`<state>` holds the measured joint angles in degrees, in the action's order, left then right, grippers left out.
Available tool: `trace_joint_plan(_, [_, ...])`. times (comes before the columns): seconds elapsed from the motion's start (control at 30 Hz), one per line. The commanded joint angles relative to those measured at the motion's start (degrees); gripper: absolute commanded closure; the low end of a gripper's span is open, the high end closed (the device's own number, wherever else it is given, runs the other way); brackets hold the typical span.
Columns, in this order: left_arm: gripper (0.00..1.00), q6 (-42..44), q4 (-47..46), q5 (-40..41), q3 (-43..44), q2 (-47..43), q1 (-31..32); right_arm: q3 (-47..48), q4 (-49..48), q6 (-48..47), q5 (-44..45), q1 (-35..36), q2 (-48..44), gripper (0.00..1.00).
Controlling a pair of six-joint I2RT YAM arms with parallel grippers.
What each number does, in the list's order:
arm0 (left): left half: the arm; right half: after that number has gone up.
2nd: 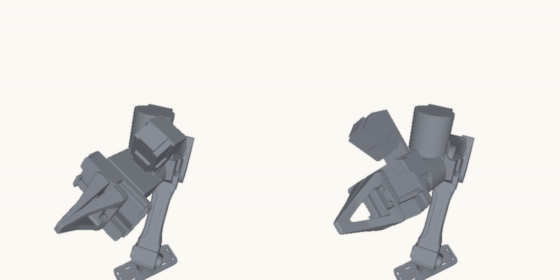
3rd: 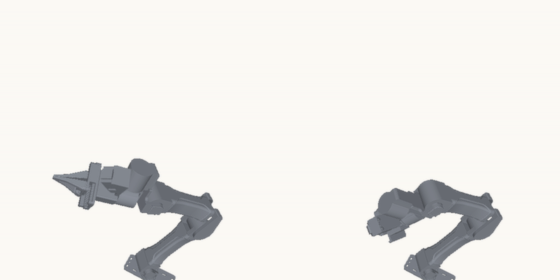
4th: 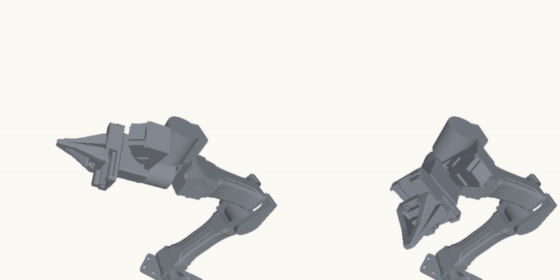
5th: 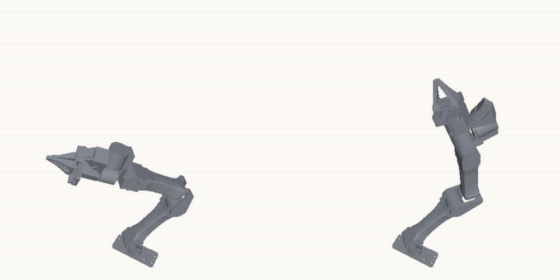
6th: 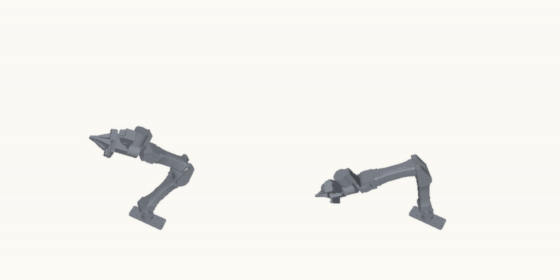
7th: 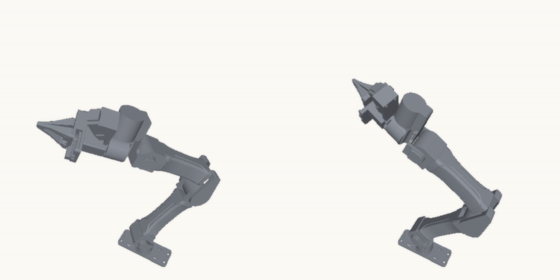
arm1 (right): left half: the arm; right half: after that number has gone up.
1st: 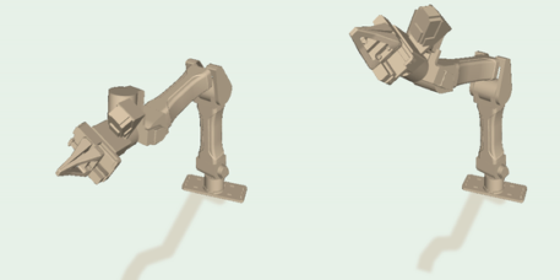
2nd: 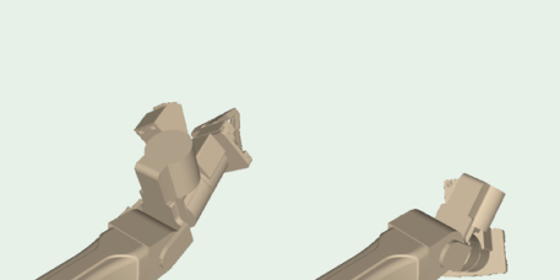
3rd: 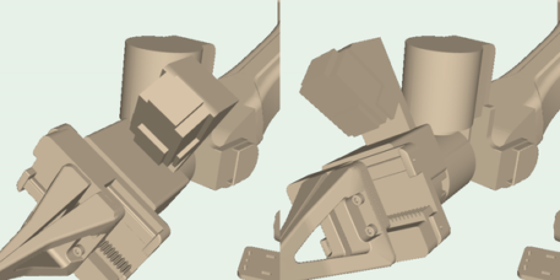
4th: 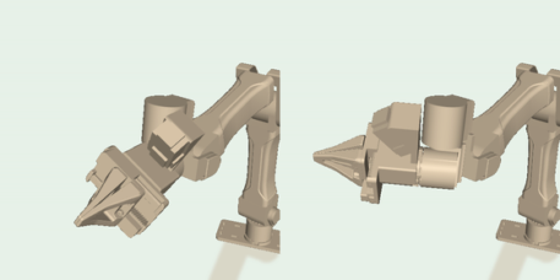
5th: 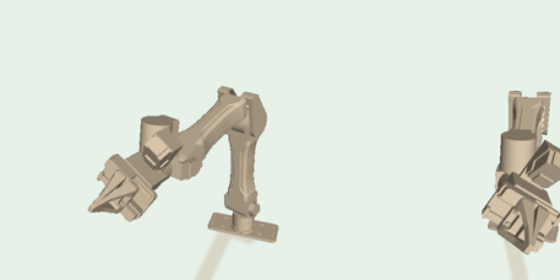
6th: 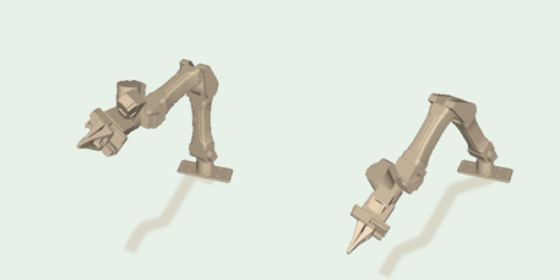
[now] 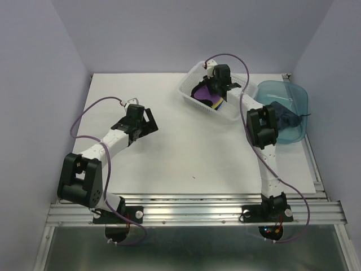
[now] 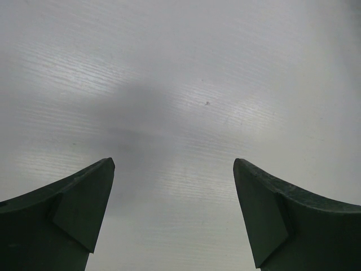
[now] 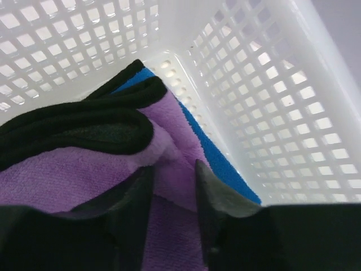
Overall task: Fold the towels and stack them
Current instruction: Neatly place the folded towel into the bin, then grab crumpled towel
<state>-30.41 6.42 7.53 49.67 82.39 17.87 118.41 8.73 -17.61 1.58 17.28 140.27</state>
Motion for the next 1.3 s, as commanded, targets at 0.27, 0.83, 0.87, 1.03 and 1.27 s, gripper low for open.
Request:
trace_joint_plan(0.27, [0.01, 0.62, -0.79, -0.68, -0.01, -14.09, -0.38, -20.03, -0.57, 17.42, 21.59, -0.23, -36.79, 0.00])
trace_joint_plan(0.83, [0.01, 0.79, -4.31, -4.54, -4.23, -15.60, -0.47, -40.02, 20.26, 35.45, 18.28, -21.05, -50.02, 0.00])
trace_joint_plan(0.87, [0.01, 0.88, -4.31, -4.54, -4.23, -15.42, -0.47, -39.05, 20.71, 35.62, 18.19, -21.41, -48.26, 0.00])
trace_joint_plan(1.03, [0.01, 0.88, -4.39, -4.10, -4.23, -14.36, -0.47, -34.92, 18.96, 36.06, 18.72, -23.08, -38.77, 0.00])
trace_joint_plan(1.27, [0.01, 1.23, -4.31, -3.66, -4.05, -14.01, -0.47, -30.09, 18.25, 37.47, 18.98, -24.31, -28.83, 0.18])
